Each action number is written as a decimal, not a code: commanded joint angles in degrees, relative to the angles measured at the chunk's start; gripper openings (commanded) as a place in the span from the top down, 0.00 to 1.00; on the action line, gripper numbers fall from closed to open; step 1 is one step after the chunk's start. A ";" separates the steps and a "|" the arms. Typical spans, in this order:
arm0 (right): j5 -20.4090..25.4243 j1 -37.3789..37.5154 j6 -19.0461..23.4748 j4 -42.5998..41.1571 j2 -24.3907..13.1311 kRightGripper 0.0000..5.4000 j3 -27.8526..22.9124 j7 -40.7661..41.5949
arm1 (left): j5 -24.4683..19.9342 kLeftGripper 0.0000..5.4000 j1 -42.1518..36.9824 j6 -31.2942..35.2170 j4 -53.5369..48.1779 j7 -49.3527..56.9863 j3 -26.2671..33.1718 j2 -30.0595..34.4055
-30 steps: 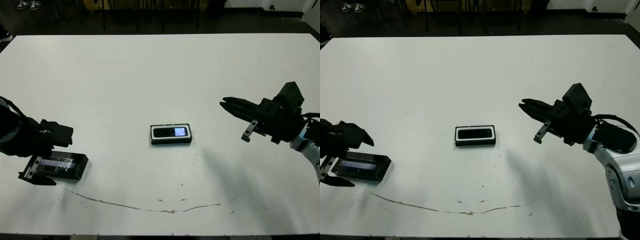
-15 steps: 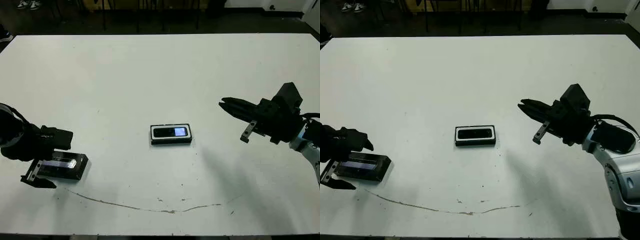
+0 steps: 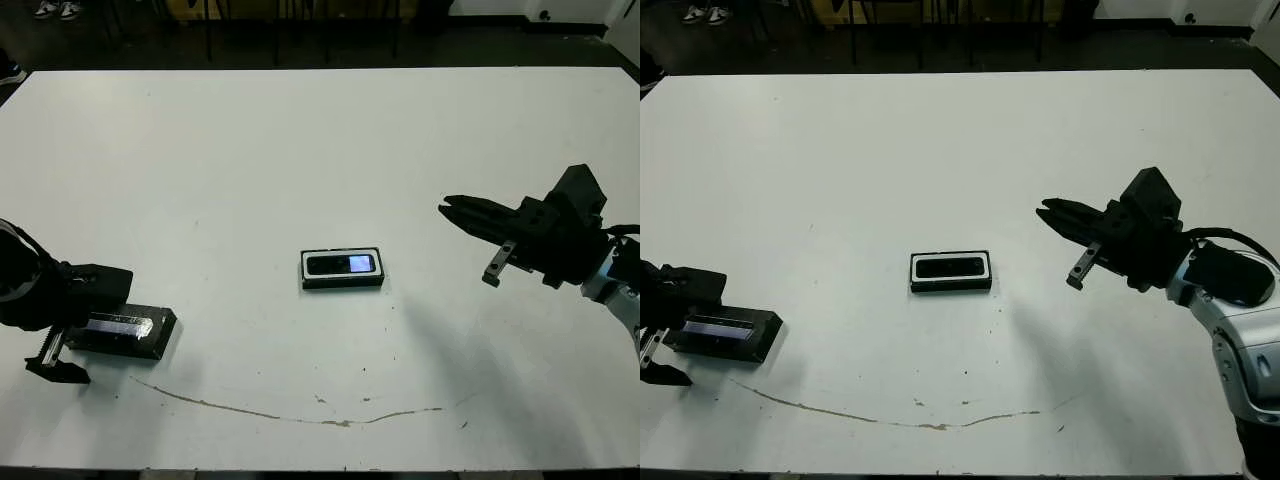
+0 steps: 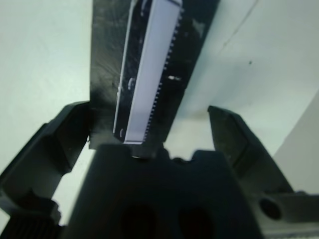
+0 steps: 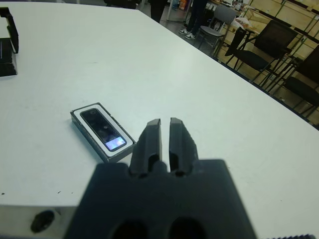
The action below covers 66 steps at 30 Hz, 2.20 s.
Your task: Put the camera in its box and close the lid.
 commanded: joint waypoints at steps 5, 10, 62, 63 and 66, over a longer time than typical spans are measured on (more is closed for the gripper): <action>0.43 -0.36 1.04 0.41 -0.91 1.00 0.83 0.36 | 0.43 0.05 2.66 0.69 1.59 1.59 -0.57 -1.99; 0.21 -0.23 1.37 -0.13 -1.23 1.00 0.99 -0.09 | -3.16 0.21 6.53 1.06 0.08 6.28 4.67 -4.09; 0.44 1.23 -2.97 4.18 6.03 1.00 3.99 -3.15 | -20.11 0.53 -20.52 9.34 20.32 16.32 2.51 -34.00; 0.46 1.27 -3.38 4.47 6.18 1.00 3.94 -3.08 | -19.77 0.53 -20.92 9.22 21.42 15.94 2.10 -34.65; 0.24 1.27 -3.20 4.40 5.89 1.00 4.09 -3.53 | -18.86 0.53 -21.76 9.01 23.85 15.16 1.28 -36.05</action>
